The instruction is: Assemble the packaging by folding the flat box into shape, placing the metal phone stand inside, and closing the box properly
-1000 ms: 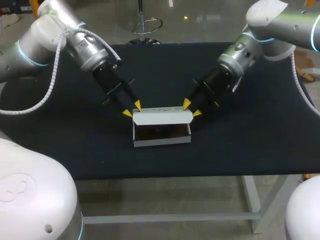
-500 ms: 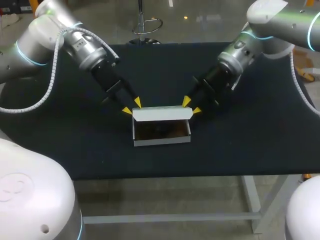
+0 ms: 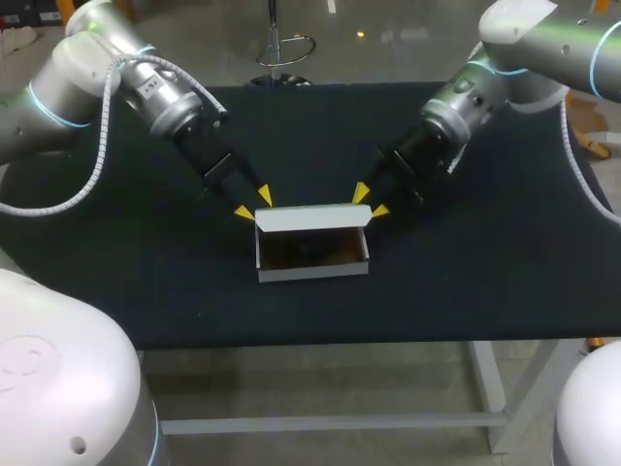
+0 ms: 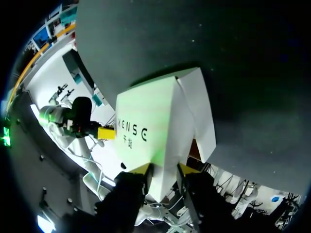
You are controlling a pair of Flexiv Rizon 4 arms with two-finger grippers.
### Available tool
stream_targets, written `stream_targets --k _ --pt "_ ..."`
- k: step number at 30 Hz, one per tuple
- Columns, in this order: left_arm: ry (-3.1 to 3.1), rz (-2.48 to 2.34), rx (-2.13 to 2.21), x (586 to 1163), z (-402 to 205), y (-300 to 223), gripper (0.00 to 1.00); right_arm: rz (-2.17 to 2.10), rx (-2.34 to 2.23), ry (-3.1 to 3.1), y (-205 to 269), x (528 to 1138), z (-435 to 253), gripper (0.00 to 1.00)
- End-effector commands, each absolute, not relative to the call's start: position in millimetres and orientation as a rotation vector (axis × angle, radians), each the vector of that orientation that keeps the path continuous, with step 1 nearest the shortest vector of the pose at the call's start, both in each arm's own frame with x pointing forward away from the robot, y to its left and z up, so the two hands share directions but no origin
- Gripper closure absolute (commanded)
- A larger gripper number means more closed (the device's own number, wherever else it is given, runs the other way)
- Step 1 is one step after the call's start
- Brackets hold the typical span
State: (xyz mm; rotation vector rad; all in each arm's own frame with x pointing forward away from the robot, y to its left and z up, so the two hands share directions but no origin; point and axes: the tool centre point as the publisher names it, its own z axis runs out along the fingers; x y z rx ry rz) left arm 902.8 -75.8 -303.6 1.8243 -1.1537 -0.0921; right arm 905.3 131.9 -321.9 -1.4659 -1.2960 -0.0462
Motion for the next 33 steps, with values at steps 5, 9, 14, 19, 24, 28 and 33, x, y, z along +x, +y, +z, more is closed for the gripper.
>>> stream_targets --k 5,9,14,19,24,28,33 --pt "-1.145 -0.106 1.810 908.8 -302.6 -79.8 0.62 0.003 -1.413 -1.288 137.1 914.2 -320.5 0.63" --pt "-1.130 -0.100 1.805 910.7 -301.3 -81.2 0.63 0.006 -1.413 -1.288 139.0 915.7 -318.2 0.63" --pt "-1.089 -0.068 1.802 914.1 -300.6 -80.7 0.65 0.008 -1.413 -1.285 141.1 918.3 -317.2 0.64" --pt "-1.049 -0.040 1.818 917.0 -303.5 -81.1 0.69 0.013 -1.411 -1.281 143.5 921.2 -318.5 0.64" --pt "-1.024 0.000 1.807 917.9 -305.8 -80.5 0.68 0.019 -1.409 -1.276 144.5 923.2 -320.2 0.63" --pt "-1.002 0.036 1.806 917.9 -306.6 -80.7 0.69 0.022 -1.409 -1.275 144.9 923.8 -320.4 0.64" --pt "-0.983 0.071 1.806 917.9 -307.1 -80.6 0.72 0.022 -1.409 -1.275 144.8 924.4 -320.4 0.64"
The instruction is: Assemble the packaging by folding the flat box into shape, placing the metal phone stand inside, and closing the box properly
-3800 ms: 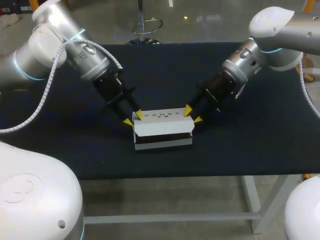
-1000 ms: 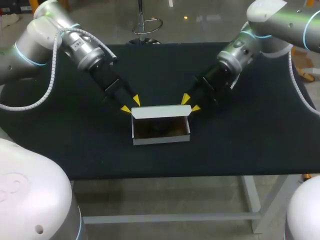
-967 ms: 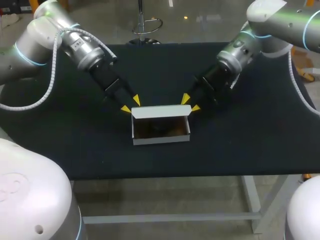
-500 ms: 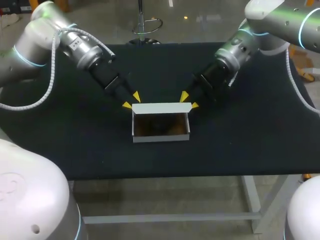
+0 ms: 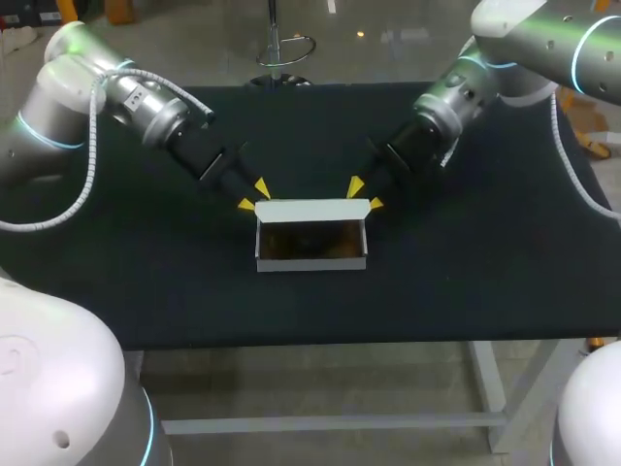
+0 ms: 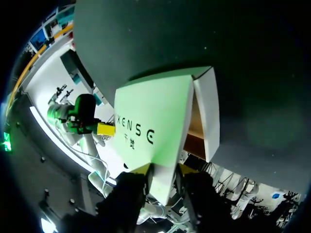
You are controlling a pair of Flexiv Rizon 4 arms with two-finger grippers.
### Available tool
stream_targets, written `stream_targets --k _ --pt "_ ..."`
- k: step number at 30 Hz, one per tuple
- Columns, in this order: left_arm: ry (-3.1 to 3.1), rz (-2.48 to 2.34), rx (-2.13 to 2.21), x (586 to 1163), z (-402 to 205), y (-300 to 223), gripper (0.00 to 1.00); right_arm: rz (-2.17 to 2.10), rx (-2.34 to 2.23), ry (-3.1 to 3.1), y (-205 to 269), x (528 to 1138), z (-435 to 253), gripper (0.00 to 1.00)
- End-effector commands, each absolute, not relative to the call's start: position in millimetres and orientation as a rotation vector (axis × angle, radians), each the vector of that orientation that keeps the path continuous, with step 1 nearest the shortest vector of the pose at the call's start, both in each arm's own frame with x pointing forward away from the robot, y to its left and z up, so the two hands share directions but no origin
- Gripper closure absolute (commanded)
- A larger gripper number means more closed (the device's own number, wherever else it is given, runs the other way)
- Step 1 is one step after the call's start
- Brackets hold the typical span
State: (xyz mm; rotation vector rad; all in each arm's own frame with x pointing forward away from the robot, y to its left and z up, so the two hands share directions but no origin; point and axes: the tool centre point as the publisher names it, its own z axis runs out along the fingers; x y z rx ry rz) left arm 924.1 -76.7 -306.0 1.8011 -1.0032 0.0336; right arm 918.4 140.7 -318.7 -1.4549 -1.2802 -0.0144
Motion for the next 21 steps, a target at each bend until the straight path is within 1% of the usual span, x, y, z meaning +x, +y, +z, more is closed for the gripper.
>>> stream_targets --k 1,6,8,9,13,16,21 --pt "-0.982 0.075 1.804 917.9 -307.2 -80.4 0.72 0.023 -1.408 -1.274 144.7 924.6 -320.5 0.65" --pt "-0.973 0.099 1.805 917.5 -306.9 -80.1 0.76 0.025 -1.406 -1.272 144.3 925.6 -321.6 0.65" --pt "-0.969 0.110 1.802 916.9 -306.9 -79.7 0.84 0.025 -1.405 -1.271 144.0 925.9 -322.1 0.65" --pt "-0.968 0.111 1.804 916.8 -306.9 -79.6 0.85 0.025 -1.405 -1.270 143.9 926.1 -322.3 0.65" --pt "-0.965 0.120 1.806 916.3 -307.1 -79.7 0.83 0.026 -1.404 -1.269 143.8 926.2 -322.5 0.65" --pt "-0.967 0.121 1.808 915.7 -307.5 -79.6 0.79 0.025 -1.405 -1.269 143.5 926.3 -322.6 0.64" --pt "-0.969 0.124 1.812 913.6 -309.5 -78.5 0.80 0.025 -1.404 -1.272 142.6 925.5 -323.4 0.64"
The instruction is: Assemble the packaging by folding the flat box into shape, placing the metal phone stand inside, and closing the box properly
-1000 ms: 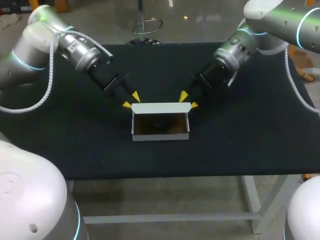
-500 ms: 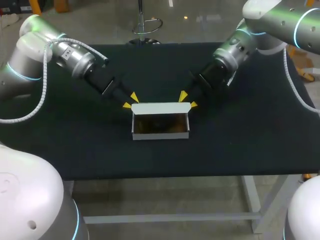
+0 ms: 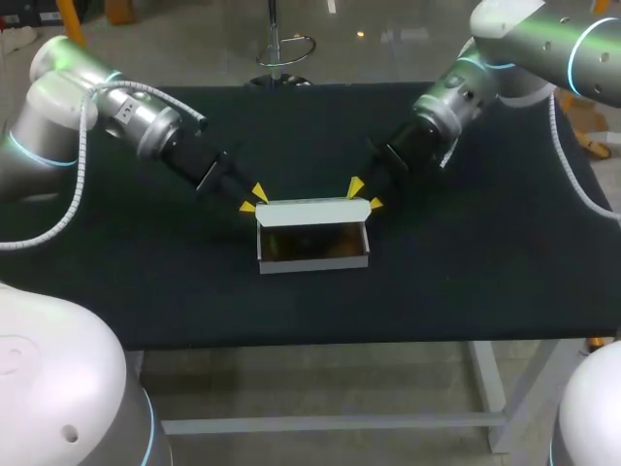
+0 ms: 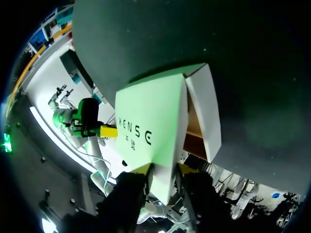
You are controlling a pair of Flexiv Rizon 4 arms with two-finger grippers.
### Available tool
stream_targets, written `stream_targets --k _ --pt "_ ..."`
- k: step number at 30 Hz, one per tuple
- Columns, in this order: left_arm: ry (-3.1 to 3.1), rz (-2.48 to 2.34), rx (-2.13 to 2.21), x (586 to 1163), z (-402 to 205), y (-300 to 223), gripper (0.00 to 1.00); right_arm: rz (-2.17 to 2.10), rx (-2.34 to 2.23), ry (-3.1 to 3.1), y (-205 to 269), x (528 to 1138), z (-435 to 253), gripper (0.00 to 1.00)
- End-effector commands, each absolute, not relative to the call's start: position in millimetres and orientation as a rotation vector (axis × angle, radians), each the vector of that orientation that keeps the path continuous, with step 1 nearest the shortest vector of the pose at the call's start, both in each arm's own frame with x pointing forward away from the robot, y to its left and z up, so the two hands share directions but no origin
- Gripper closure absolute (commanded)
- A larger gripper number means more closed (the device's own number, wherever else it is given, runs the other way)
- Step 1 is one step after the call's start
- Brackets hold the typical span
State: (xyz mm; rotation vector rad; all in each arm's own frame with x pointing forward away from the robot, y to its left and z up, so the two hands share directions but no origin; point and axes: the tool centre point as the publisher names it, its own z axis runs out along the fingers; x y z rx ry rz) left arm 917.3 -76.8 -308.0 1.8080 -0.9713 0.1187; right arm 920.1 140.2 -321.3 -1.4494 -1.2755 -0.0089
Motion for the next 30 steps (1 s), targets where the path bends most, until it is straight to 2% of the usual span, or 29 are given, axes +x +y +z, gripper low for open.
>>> stream_targets --k 1,11,20,30 --pt "-0.969 0.125 1.811 913.5 -309.7 -78.3 0.80 0.026 -1.404 -1.272 142.6 925.3 -323.6 0.64" --pt "-0.971 0.146 1.808 911.0 -311.1 -79.6 0.83 0.021 -1.401 -1.277 142.9 923.6 -324.9 0.65" --pt "-0.974 0.144 1.806 910.7 -314.6 -79.9 0.79 0.013 -1.396 -1.279 141.0 922.3 -328.8 0.65" --pt "-0.976 0.156 1.802 909.6 -316.4 -80.1 0.79 -0.002 -1.387 -1.288 140.9 920.0 -331.1 0.68"
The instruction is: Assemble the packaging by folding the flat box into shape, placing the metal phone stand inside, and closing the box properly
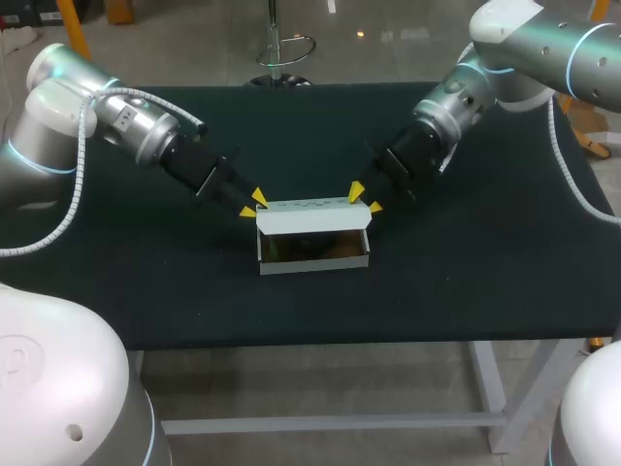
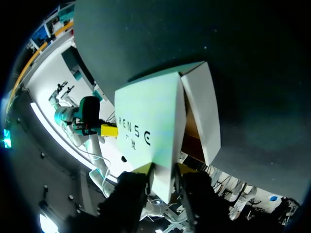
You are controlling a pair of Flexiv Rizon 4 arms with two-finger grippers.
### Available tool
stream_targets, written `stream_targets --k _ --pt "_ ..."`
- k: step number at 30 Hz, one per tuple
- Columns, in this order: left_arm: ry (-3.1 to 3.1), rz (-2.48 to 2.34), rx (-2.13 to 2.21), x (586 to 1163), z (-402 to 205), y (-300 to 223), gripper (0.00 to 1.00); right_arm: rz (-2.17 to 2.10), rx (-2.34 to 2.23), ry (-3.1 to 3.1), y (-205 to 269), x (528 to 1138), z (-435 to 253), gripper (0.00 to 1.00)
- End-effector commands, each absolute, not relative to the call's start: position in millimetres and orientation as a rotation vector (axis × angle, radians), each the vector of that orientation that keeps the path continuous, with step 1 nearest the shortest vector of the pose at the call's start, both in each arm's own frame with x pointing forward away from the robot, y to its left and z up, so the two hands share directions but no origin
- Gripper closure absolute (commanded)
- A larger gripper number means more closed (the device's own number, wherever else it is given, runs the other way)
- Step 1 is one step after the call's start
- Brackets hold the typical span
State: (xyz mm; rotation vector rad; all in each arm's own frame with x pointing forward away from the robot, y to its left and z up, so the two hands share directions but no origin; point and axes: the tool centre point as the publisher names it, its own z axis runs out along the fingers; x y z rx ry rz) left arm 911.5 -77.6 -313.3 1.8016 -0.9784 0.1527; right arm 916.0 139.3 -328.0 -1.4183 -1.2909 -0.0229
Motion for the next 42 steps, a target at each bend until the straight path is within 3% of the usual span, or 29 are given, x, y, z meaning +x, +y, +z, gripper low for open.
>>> stream_targets --k 1,26,42 --pt "-0.976 0.157 1.801 909.6 -317.0 -80.2 0.79 -0.002 -1.388 -1.288 140.9 919.7 -331.7 0.68" --pt "-0.999 0.198 1.799 896.5 -328.9 -80.5 0.78 -0.001 -1.381 -1.340 137.6 909.7 -340.3 0.64" --pt "-1.038 0.209 1.832 891.2 -330.3 -72.4 0.72 -0.006 -1.375 -1.388 138.1 909.7 -343.3 0.60"
